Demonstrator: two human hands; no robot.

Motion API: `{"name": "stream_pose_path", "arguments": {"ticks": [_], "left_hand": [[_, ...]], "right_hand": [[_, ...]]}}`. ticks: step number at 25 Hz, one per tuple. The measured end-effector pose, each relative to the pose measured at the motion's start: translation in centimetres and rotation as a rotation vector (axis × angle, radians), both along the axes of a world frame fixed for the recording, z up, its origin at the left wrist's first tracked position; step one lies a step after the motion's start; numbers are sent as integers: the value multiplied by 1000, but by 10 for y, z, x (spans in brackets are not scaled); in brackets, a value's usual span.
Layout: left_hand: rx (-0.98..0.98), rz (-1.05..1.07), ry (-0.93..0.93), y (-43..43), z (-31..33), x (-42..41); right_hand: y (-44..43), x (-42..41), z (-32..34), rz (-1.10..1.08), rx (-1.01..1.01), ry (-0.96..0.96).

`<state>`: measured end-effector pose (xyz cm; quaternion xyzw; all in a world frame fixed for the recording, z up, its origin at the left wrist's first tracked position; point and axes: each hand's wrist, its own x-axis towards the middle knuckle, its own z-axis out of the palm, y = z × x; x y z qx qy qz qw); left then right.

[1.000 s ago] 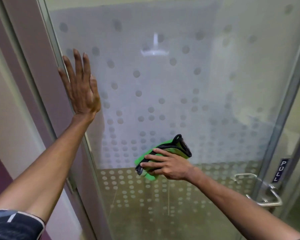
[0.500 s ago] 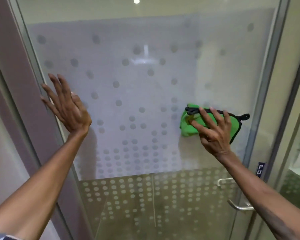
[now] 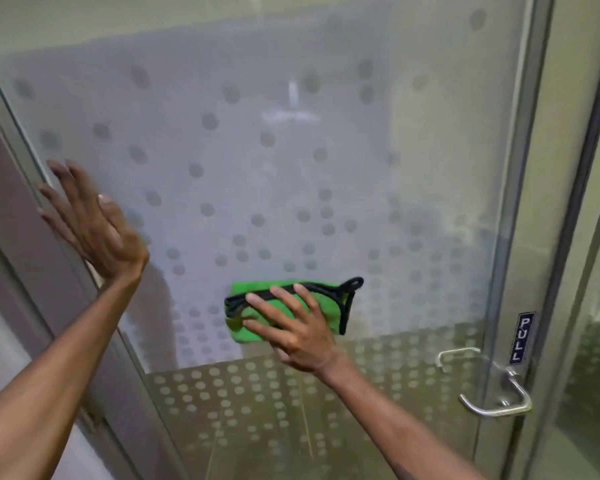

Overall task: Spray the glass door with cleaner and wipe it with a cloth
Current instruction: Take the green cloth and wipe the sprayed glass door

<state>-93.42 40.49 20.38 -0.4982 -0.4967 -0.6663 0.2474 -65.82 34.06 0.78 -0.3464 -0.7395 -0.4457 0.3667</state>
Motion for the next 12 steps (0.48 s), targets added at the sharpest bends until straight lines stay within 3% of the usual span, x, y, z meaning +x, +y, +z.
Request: {"name": "stream_pose_path", "arguments": {"ticks": [2,5,9,12], "left_hand": [[7,-17,0,-1,0,0],[23,-7,7,2,-1,0],[-3,10,7,2,-1,-1],[-5,19,9,5,0,-2]], "right_hand": [[-10,40,-35,-67,8,6],[-28,103,-47,-190,77,259],[-32,150,33,-313,260,927],[-23,154,109,-226,385,1168]]}}
